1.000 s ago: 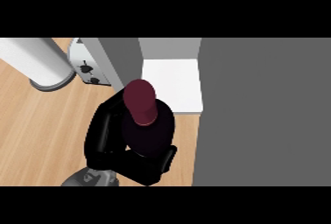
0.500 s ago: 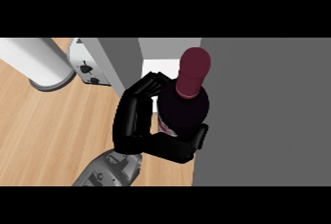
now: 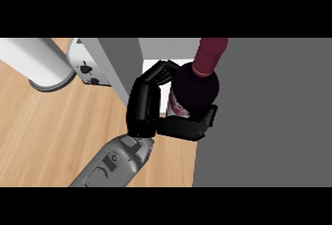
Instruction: Pick up the wine, place it into the cabinet and close the cabinet
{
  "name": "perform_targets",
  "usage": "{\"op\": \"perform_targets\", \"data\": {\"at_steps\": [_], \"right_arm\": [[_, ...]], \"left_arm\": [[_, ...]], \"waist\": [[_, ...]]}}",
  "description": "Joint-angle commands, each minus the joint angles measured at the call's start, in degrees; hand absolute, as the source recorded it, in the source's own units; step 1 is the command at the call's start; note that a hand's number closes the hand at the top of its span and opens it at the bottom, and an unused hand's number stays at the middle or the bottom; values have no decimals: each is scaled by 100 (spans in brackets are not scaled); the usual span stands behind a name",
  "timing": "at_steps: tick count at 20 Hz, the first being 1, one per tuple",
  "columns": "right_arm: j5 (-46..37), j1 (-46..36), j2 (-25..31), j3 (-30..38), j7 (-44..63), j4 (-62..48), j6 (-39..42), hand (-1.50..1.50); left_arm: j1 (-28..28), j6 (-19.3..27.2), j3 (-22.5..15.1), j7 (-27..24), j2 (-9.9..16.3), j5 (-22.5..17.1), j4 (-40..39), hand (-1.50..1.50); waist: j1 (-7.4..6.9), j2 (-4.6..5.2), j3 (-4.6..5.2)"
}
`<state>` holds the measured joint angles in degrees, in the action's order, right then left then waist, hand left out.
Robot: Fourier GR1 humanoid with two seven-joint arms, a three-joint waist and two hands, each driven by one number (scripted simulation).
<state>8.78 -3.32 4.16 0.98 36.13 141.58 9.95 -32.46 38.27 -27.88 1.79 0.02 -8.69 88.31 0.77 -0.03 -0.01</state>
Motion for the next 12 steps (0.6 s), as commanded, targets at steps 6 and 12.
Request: {"op": "perform_targets", "data": {"at_steps": [6, 12], "right_arm": [[635, -46, -22, 60, 363, 511, -95, -150], [-17, -222, -133, -473, 748, 846, -392, -150]], "left_arm": [[-33, 393, -203, -842, -1, -818, -639, 150], [255, 394, -379, -1412, -1, -1044, -998, 150]], "waist": [[5, 4, 1], [3, 0, 6]]}}
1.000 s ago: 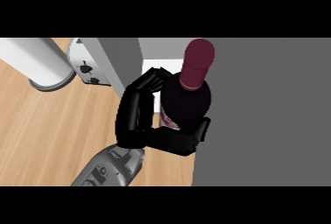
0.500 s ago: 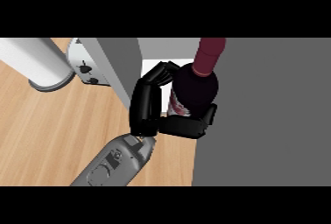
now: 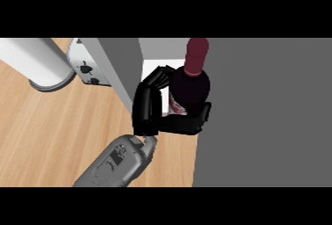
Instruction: Pick up the wine, place it into the cabinet and close the cabinet
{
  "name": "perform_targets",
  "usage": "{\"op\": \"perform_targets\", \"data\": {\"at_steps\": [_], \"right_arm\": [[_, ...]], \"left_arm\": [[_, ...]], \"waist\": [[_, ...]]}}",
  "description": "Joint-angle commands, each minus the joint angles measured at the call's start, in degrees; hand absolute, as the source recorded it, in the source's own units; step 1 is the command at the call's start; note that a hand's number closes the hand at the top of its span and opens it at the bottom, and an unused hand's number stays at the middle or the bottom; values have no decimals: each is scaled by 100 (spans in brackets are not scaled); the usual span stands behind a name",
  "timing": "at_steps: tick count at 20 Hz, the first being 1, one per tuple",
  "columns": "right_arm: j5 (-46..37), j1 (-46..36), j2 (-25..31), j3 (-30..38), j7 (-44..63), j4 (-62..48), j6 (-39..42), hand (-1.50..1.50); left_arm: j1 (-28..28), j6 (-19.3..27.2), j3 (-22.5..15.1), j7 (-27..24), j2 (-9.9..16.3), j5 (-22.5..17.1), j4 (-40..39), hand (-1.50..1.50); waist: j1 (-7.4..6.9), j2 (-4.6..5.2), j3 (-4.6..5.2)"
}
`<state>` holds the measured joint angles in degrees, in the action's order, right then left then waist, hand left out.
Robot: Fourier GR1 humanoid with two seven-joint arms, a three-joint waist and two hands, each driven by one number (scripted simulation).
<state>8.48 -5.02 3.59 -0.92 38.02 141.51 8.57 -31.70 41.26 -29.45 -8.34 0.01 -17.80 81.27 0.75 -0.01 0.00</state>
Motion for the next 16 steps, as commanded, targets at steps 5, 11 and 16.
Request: {"op": "perform_targets", "data": {"at_steps": [5, 11, 16], "right_arm": [[575, 260, 129, 302, 110, 612, 110, -150], [301, -35, -14, -31, 375, 724, -156, -150], [213, -45, -87, -66, 10, 374, -81, -150]], "left_arm": [[59, -113, 129, -610, -1, 113, -914, 150], [-118, -157, 218, -948, -1, 198, -1380, 150], [-245, -55, 332, -1471, -1, -234, -1769, 150]], "waist": [[3, 4, -1], [-9, 2, 3], [1, 9, 3]]}}
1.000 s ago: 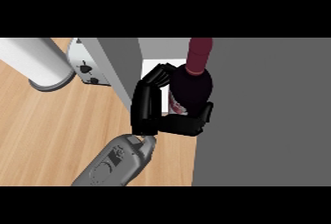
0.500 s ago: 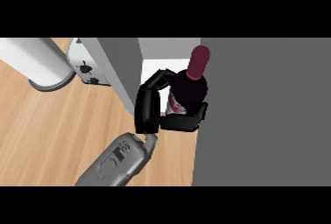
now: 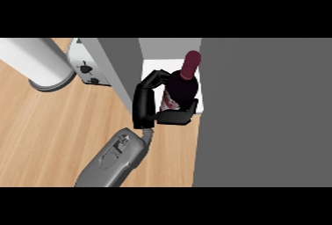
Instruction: Pick up the wine, place it into the cabinet and close the cabinet
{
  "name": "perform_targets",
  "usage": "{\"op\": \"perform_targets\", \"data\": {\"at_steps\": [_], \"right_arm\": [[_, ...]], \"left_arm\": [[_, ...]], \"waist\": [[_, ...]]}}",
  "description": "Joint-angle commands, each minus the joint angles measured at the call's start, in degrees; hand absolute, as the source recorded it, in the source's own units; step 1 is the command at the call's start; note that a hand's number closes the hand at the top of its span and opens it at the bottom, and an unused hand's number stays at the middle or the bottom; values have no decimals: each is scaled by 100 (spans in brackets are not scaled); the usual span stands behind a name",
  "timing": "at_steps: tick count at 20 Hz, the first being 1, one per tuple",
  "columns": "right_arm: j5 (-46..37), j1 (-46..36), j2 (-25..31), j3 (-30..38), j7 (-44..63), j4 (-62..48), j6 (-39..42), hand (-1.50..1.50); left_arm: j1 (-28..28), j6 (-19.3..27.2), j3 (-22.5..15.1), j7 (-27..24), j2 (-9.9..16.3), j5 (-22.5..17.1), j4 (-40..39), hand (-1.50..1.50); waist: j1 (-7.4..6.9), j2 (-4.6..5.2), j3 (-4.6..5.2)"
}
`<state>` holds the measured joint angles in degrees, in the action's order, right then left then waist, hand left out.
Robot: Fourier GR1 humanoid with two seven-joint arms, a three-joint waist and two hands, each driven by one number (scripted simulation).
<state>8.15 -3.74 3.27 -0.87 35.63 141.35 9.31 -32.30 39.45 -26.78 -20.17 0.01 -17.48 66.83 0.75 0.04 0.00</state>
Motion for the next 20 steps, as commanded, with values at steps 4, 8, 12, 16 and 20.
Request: {"op": "perform_targets", "data": {"at_steps": [4, 8, 12, 16, 20], "right_arm": [[234, 229, -106, -220, 375, 775, -85, -150], [677, 279, 110, 234, 269, 686, 87, -150], [265, 242, -103, -110, 270, 586, -67, -150], [797, 403, -37, 285, 93, 701, 75, -150], [695, 177, 67, 412, -84, 207, 162, -150]], "left_arm": [[-289, -390, 543, -703, -1, -484, -820, 150], [-256, -178, 533, -344, -1, -297, -590, 150], [-665, -784, 1042, -296, 17, -319, -1199, 150], [-921, -788, 1090, -201, 53, -553, -1370, 150], [-670, -972, 1035, -607, 0, -553, -1845, 150]], "waist": [[44, 8, 3], [-13, -9, -2], [0, 1, 1], [34, 0, -2], [-15, 5, 0]]}}
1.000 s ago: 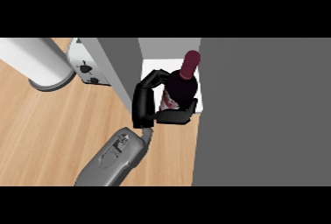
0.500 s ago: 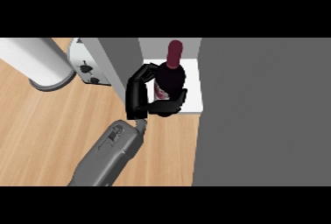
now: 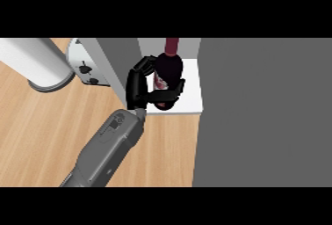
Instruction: Pick up the wine, place it into the cabinet and close the cabinet
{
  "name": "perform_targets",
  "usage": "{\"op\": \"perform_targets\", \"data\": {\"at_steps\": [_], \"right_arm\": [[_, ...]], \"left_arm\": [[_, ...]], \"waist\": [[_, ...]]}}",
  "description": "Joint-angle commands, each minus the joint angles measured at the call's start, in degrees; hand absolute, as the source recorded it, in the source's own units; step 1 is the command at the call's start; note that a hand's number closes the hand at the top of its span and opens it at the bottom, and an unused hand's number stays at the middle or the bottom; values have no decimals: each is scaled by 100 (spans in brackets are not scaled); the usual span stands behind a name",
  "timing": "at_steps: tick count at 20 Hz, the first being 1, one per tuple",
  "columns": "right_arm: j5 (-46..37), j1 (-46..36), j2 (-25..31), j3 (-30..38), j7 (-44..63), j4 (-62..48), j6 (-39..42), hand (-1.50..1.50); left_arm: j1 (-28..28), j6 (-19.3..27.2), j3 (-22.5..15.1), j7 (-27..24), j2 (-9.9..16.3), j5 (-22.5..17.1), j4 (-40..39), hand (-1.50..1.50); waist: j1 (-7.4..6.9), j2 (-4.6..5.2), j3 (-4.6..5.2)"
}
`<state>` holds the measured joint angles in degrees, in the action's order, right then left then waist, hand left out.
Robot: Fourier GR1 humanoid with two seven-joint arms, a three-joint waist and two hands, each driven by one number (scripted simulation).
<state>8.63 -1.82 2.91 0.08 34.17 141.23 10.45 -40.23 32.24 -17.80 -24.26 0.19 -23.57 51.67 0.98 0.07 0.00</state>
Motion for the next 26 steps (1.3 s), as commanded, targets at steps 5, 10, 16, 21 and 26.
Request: {"op": "perform_targets", "data": {"at_steps": [5, 10, 16, 21, 26], "right_arm": [[602, 96, 31, 30, 393, 616, -12, -150], [542, 4, -65, -12, 183, 395, 8, -150], [630, 88, 54, 203, 164, 341, 168, -150], [624, -73, -25, 163, -36, 158, 157, -150], [244, -172, -189, -326, 124, 205, 11, -150]], "left_arm": [[-1080, -27, 306, -350, -18, -356, -1381, 150], [-1369, -47, 571, -938, -18, -190, -2166, 150], [-1770, 82, 903, -1279, -17, -190, -2577, 150], [-2145, -340, 1186, -1417, 88, -132, -3186, 150], [-2145, -393, 1561, -1571, -17, -555, -3528, 150]], "waist": [[107, 25, 3], [139, 42, 2], [116, 34, 0], [134, 60, 0], [214, 85, 6]]}}
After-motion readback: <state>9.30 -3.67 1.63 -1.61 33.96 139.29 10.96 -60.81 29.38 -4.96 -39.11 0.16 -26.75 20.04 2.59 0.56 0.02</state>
